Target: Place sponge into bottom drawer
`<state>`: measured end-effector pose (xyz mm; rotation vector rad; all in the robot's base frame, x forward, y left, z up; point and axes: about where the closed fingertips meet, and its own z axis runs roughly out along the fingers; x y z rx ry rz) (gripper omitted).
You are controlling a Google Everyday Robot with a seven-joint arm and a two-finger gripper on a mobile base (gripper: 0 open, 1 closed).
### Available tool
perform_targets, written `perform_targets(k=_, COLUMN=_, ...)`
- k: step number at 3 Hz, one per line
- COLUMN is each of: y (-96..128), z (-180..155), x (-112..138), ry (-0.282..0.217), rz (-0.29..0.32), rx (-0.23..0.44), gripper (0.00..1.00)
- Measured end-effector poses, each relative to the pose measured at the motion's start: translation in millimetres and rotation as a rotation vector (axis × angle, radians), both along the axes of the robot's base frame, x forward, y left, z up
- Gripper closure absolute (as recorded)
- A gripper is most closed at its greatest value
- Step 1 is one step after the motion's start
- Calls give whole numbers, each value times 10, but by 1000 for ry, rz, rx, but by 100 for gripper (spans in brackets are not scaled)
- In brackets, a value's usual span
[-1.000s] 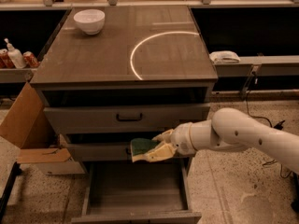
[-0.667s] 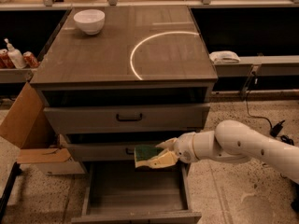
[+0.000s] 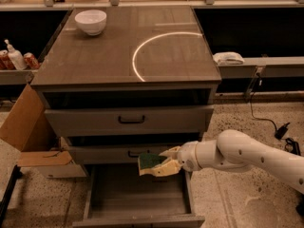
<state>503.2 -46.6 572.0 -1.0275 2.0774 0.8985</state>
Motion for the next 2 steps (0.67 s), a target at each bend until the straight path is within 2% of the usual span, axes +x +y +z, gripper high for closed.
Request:
perform_targets(k=1, y=-65, z=-404, x=-11, ry=25, rz=9, rx=-2, gripper=100)
perform_targets(k=2, y=-71, z=-1128, x=31, ry=81, rz=34, rx=-38, gripper=100)
